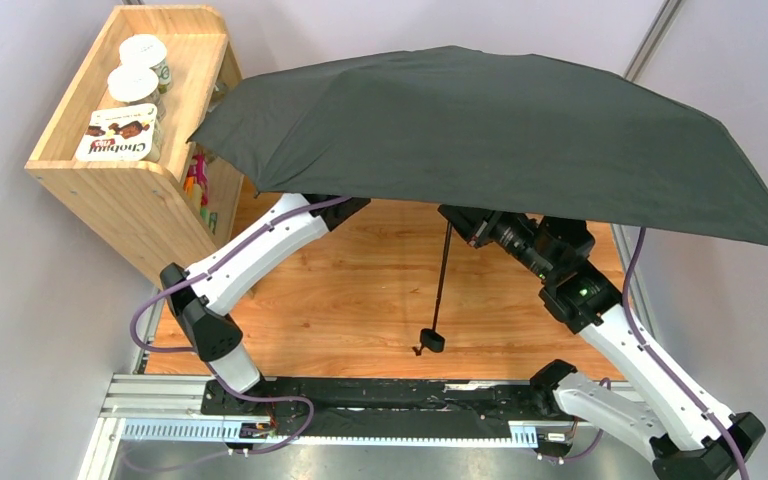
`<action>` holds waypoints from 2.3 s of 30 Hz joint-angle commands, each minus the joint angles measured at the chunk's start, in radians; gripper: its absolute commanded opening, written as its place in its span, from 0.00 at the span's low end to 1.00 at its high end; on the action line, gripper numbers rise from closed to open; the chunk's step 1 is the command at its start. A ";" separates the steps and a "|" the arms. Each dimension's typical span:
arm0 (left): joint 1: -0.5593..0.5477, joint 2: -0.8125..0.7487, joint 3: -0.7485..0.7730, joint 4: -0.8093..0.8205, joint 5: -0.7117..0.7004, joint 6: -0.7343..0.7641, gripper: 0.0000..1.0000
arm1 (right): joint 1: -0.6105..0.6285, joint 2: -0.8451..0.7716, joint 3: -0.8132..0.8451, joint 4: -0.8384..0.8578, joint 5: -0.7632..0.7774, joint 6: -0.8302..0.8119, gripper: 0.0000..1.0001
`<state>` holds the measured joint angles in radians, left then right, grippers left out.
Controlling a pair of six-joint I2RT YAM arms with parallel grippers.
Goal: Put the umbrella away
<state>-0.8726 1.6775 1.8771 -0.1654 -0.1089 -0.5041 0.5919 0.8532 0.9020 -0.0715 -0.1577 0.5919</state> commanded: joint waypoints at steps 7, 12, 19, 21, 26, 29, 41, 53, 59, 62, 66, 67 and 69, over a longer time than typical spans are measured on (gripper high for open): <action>0.027 -0.061 -0.136 0.414 0.001 0.038 0.66 | 0.008 -0.043 0.020 0.076 -0.020 -0.043 0.00; 0.026 -0.062 -0.190 0.565 0.023 0.044 0.66 | 0.011 -0.040 0.009 0.046 0.000 -0.041 0.00; 0.026 -0.067 -0.285 0.790 -0.015 0.038 0.68 | 0.014 -0.020 0.002 0.039 0.029 -0.046 0.00; 0.026 -0.052 -0.253 0.736 -0.023 0.029 0.68 | 0.020 -0.014 0.003 0.041 0.027 -0.043 0.00; 0.026 -0.045 -0.253 0.756 -0.057 0.035 0.57 | 0.032 -0.009 0.020 0.023 0.052 -0.064 0.00; 0.026 -0.041 -0.225 0.687 -0.064 0.036 0.54 | 0.036 -0.006 0.024 0.021 0.052 -0.078 0.00; 0.034 -0.064 -0.210 0.474 -0.020 0.049 0.56 | 0.057 -0.017 0.072 -0.037 0.040 -0.245 0.00; 0.052 -0.013 -0.145 0.572 0.037 0.029 0.58 | 0.083 0.000 0.081 -0.079 -0.019 -0.251 0.00; 0.053 -0.002 -0.137 0.598 0.011 0.042 0.44 | 0.112 0.003 0.089 -0.085 0.006 -0.264 0.00; 0.052 -0.009 -0.180 0.688 -0.003 0.050 0.21 | 0.123 0.010 0.084 -0.094 0.024 -0.268 0.00; 0.055 -0.007 -0.125 0.536 0.018 0.030 0.00 | 0.125 0.004 0.060 -0.074 0.098 -0.259 0.00; 0.058 -0.010 -0.101 0.479 0.037 0.003 0.00 | 0.125 0.006 0.058 -0.070 0.128 -0.261 0.00; 0.073 -0.054 -0.187 0.406 0.057 -0.105 0.00 | 0.126 0.020 0.052 -0.056 0.121 -0.332 0.00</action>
<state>-0.8433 1.6760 1.7107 0.3454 -0.0731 -0.5232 0.6968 0.8761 0.9619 -0.1730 -0.0353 0.3923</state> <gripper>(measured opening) 0.286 0.058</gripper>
